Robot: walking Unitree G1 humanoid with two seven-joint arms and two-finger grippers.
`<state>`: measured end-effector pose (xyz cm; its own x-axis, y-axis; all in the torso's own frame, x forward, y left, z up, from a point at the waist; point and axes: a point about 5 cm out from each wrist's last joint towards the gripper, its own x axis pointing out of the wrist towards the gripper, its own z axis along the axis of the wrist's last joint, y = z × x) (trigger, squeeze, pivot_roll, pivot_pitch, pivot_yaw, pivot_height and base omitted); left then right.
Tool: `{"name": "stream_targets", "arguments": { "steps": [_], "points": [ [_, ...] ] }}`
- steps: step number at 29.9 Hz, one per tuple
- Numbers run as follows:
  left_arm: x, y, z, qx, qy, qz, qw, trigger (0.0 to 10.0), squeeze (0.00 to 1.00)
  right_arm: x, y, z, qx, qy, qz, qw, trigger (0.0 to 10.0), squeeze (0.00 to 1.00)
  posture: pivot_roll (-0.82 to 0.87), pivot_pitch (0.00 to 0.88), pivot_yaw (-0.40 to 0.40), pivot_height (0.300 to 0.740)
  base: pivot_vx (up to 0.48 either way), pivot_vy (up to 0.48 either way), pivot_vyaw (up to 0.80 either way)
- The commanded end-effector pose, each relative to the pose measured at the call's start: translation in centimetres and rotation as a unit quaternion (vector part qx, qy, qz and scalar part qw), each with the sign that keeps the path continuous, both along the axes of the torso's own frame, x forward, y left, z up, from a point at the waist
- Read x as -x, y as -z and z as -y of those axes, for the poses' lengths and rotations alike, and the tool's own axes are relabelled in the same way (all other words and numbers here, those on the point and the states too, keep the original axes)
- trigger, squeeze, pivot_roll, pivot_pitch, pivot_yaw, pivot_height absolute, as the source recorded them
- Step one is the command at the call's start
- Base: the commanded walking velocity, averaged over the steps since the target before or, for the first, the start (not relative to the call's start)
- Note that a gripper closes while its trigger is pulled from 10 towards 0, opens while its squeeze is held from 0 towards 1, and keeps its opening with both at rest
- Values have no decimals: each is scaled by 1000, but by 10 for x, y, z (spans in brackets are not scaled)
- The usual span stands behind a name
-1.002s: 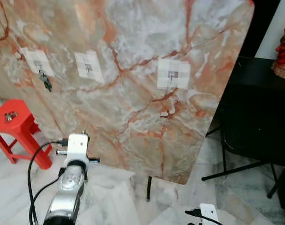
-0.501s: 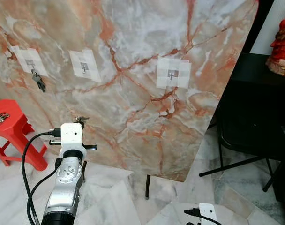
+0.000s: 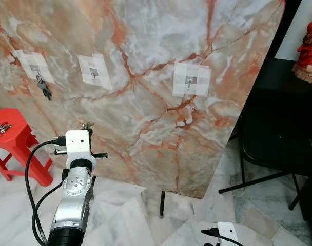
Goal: Hang keys on a hook
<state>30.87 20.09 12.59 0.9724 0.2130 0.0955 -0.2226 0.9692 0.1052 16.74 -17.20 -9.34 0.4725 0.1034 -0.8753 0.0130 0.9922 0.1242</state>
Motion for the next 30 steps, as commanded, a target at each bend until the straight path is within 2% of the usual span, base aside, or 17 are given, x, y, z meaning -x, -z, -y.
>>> {"name": "stream_targets", "arguments": {
  "steps": [1,4,14,30],
  "points": [
    [0,-2,-3,-1,-8,-2,1000,10000,0,-2,-1,-1,-1,0,4,1000,10000,0,86,40,-37,723,0,0,800],
    [0,-2,-2,0,-5,-1,1000,10000,0,-1,0,-1,-4,16,4,1000,10000,0,86,40,-37,723,0,0,0],
    [-1,-3,0,4,-1,0,1000,10000,0,-1,0,-1,-4,8,3,1000,10000,0,87,39,-37,723,0,0,0],
    [-2,-6,2,3,7,7,1000,10000,0,0,0,-2,-4,5,0,1000,10000,0,89,22,-30,723,268,0,0]
  ]
}}
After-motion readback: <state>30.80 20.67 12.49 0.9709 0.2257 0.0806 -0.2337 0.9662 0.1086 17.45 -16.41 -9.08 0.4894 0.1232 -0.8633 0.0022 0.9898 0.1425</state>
